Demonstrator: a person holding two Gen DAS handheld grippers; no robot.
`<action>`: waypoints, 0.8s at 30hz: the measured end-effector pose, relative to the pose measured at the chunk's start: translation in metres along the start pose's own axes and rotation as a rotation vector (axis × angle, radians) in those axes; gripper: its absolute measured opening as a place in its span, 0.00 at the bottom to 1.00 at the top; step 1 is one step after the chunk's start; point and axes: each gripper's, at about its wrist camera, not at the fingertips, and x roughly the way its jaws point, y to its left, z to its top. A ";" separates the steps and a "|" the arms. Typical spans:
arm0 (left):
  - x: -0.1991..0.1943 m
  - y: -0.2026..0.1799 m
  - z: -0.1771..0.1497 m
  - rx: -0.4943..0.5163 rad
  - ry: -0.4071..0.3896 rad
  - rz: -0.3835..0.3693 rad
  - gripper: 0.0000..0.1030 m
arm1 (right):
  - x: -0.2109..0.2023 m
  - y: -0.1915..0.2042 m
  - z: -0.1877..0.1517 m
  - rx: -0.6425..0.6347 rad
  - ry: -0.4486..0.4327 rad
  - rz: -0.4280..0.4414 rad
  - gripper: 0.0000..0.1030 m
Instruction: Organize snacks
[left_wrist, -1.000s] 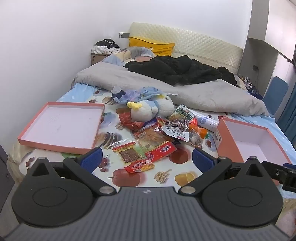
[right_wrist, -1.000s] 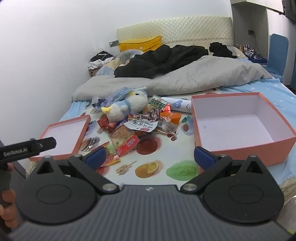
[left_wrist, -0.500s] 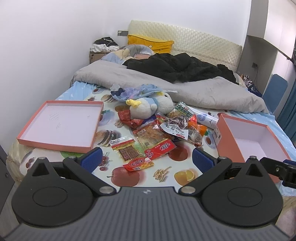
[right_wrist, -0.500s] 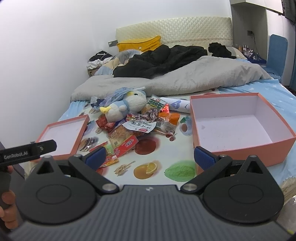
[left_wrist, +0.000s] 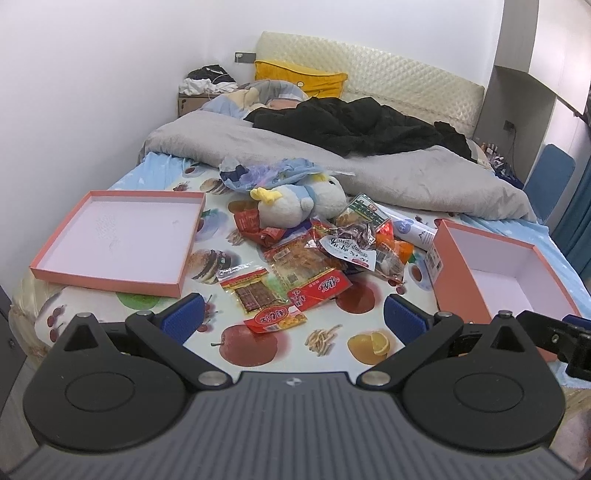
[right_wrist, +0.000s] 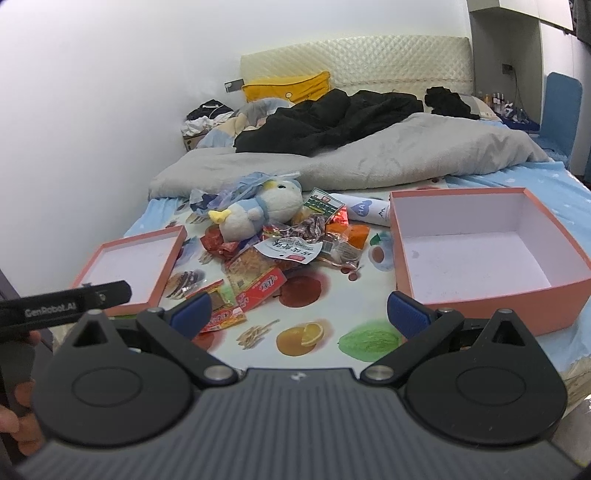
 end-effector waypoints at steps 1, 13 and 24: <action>0.000 0.000 0.000 0.000 -0.001 0.000 1.00 | 0.000 0.000 0.000 0.002 0.003 0.001 1.00; 0.003 0.001 -0.008 -0.002 0.001 -0.028 1.00 | 0.003 -0.003 -0.003 0.009 0.010 -0.018 1.00; 0.028 -0.002 0.000 0.036 0.054 -0.056 1.00 | 0.016 -0.019 -0.005 0.074 0.042 -0.070 1.00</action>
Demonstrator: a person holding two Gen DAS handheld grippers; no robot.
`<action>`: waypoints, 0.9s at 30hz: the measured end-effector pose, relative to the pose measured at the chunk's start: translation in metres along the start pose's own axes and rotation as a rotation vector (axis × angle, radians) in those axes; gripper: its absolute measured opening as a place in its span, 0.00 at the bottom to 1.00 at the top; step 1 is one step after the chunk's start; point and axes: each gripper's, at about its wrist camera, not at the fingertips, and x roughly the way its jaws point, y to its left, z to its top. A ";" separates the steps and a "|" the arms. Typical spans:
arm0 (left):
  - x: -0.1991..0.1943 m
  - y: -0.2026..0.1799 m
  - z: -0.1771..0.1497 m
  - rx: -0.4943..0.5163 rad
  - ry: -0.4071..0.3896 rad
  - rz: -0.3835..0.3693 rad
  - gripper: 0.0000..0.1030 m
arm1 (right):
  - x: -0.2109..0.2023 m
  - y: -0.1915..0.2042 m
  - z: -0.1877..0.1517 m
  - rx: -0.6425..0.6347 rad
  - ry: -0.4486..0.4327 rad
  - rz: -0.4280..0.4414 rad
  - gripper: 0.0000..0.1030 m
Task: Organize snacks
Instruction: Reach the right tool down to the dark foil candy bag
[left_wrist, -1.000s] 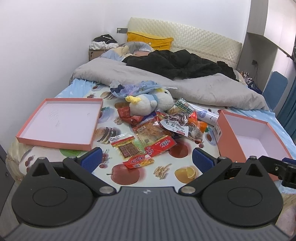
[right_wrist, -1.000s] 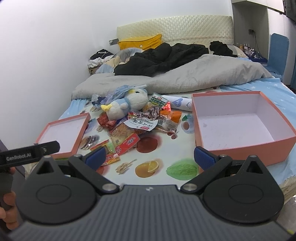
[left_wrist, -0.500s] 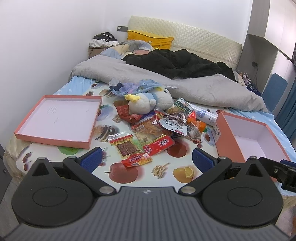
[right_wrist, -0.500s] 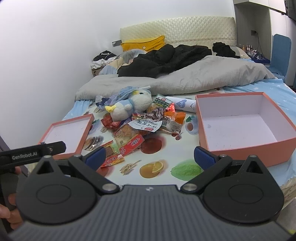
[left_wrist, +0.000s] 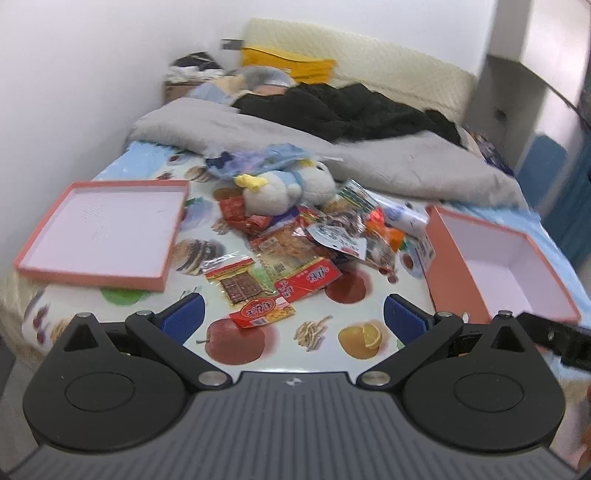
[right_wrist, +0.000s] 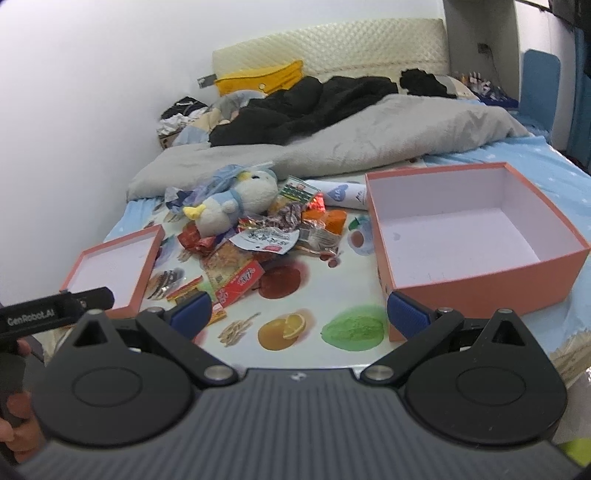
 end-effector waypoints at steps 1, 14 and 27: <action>0.003 0.003 0.002 0.016 0.011 -0.013 1.00 | 0.002 -0.001 0.001 0.006 0.003 0.000 1.00; 0.105 0.026 0.043 -0.059 0.112 -0.013 1.00 | 0.085 0.001 0.039 -0.015 0.047 0.010 1.00; 0.212 0.050 0.097 -0.112 0.250 0.033 1.00 | 0.204 0.023 0.104 -0.055 0.246 0.125 0.96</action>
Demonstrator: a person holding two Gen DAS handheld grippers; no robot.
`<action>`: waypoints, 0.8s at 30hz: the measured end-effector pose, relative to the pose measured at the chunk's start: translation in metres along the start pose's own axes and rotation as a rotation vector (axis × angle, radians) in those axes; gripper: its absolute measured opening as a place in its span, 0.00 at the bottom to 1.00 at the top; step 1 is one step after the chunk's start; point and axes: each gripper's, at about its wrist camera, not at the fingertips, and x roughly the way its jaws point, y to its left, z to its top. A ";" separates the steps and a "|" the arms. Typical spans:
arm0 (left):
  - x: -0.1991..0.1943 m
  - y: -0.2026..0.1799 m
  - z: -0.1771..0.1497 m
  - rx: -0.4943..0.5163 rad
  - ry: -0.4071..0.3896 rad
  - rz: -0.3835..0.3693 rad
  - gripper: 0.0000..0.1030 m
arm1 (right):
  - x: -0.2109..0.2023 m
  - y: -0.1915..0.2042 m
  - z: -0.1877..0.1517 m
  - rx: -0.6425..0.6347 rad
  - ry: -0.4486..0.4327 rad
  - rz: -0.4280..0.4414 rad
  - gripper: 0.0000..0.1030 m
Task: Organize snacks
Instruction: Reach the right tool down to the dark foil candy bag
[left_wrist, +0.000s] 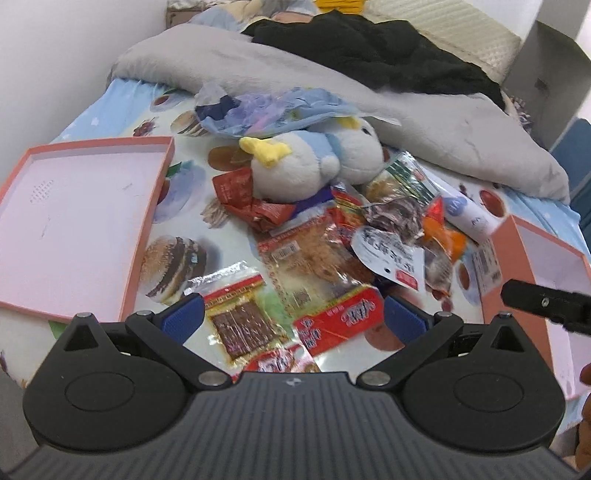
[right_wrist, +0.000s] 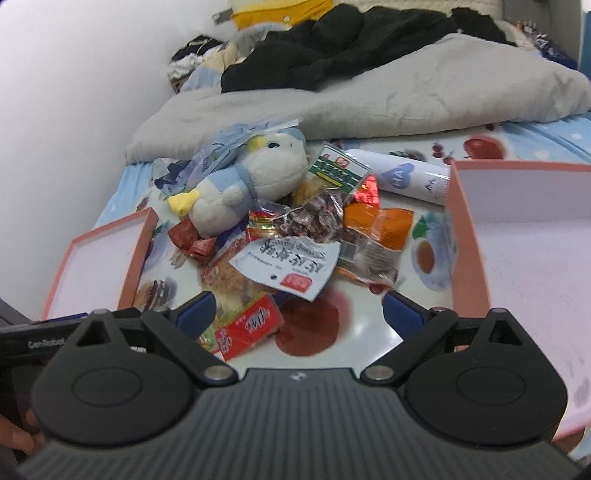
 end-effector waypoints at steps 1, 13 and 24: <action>0.004 0.002 0.002 -0.005 0.008 0.004 1.00 | 0.004 0.001 0.004 -0.013 0.003 0.001 0.96; 0.077 0.038 -0.037 0.003 0.038 0.022 1.00 | 0.097 0.009 0.013 -0.158 -0.037 -0.008 0.96; 0.097 0.045 -0.078 0.045 -0.071 0.013 1.00 | 0.144 0.009 0.004 -0.171 -0.136 -0.050 0.96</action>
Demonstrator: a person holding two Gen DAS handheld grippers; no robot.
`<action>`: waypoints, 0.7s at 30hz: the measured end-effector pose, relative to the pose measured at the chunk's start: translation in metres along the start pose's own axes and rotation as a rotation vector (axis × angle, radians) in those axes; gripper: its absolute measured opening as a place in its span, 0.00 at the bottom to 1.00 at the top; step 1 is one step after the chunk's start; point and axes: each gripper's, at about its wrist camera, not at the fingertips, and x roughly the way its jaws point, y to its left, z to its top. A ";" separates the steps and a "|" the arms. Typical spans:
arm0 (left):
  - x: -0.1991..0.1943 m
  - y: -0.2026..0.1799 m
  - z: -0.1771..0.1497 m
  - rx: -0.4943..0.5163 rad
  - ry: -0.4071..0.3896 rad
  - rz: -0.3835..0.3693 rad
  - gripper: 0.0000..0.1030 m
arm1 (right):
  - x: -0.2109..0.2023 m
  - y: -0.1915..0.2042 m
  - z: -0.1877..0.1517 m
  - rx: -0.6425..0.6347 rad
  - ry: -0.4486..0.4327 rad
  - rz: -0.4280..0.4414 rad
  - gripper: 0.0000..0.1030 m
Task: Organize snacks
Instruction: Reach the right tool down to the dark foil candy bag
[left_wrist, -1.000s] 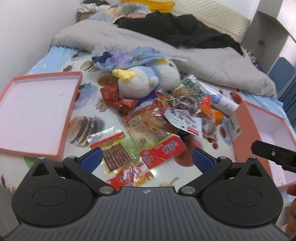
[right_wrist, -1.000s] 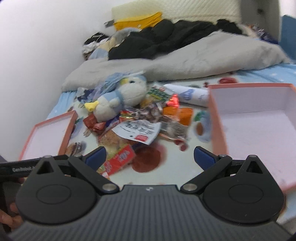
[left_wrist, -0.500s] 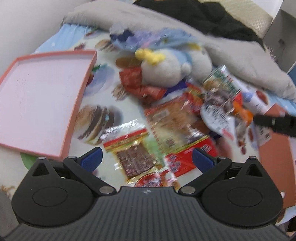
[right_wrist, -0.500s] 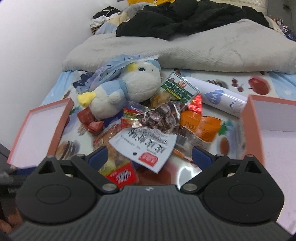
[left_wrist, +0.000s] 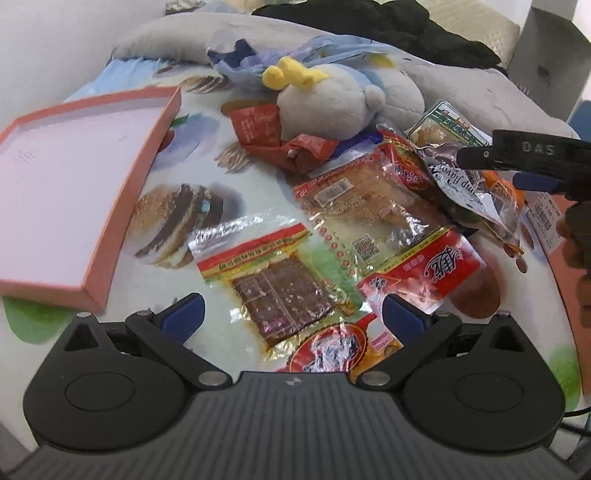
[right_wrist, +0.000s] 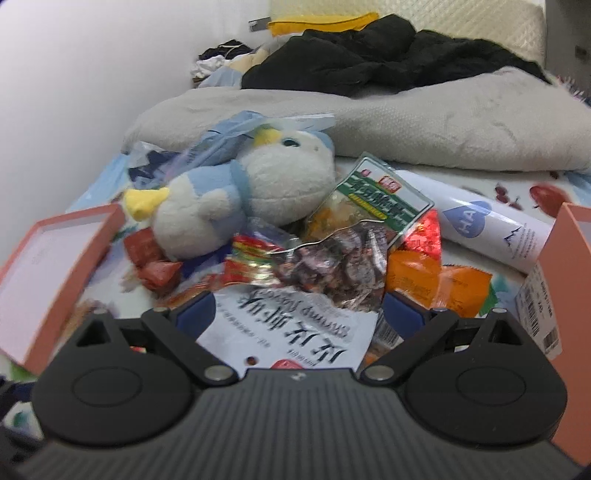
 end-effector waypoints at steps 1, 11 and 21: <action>0.000 0.000 -0.001 -0.001 -0.007 -0.005 1.00 | 0.002 0.000 0.000 -0.004 -0.004 -0.006 0.96; 0.017 -0.001 -0.005 0.079 -0.022 -0.012 1.00 | 0.043 0.000 0.011 -0.049 0.018 -0.051 0.92; 0.039 -0.010 -0.003 0.185 -0.004 0.034 0.99 | 0.066 -0.016 -0.006 0.028 0.143 -0.018 0.67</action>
